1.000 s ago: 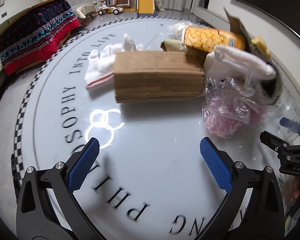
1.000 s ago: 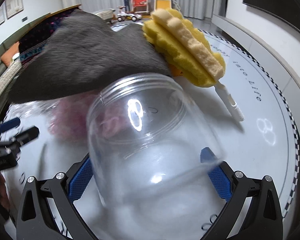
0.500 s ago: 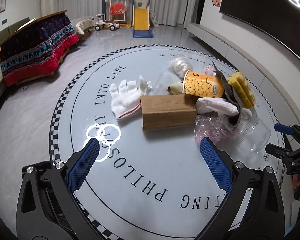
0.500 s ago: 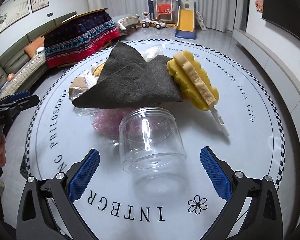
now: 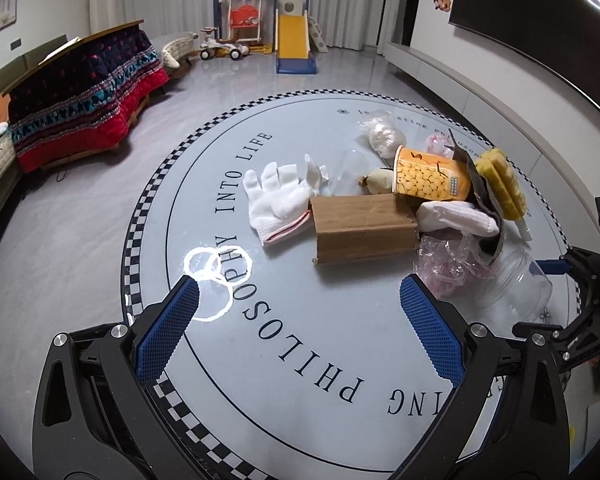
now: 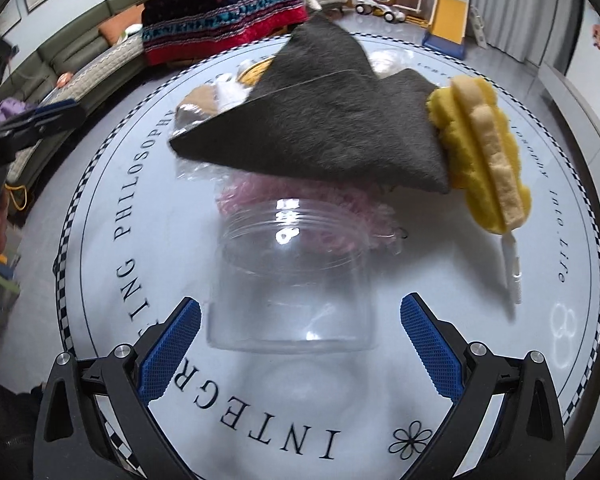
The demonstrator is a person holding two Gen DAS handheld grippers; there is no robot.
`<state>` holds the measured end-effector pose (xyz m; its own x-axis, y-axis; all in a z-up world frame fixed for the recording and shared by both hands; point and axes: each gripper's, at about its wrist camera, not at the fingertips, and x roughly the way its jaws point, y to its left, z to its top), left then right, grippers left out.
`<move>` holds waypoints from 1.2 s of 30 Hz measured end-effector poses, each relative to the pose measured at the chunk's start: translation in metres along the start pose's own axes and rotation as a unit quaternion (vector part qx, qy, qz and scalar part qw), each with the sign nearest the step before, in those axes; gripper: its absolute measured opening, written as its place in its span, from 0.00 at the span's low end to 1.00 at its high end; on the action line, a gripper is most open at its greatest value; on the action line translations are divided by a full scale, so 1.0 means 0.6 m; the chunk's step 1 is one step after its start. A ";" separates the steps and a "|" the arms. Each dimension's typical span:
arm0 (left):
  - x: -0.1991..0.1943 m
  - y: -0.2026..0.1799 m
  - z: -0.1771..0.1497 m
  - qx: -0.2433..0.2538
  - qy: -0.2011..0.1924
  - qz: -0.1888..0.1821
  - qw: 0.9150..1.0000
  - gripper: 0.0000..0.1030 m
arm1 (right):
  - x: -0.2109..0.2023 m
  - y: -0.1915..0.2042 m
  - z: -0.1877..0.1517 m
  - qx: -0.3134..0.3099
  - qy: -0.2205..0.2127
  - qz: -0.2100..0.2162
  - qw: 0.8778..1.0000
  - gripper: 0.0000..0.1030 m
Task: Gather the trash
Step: 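Move the left tool to the white glove while the right tool grasps the clear jar, then close the left gripper on the white cotton glove and lift it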
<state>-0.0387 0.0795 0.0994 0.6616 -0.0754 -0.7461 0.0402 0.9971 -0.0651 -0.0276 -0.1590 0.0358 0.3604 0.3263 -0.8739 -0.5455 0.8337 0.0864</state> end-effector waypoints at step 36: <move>0.303 0.048 0.151 -0.020 0.133 0.019 0.991 0.94 | -0.039 -0.017 0.231 0.026 -0.079 -0.002 0.997 0.82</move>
<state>0.1508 0.0959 0.0220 0.4420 -0.0436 -0.8960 -0.0145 0.9983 -0.0558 0.0745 -0.1137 0.1219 0.4790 0.3853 -0.7887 -0.5046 0.8561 0.1117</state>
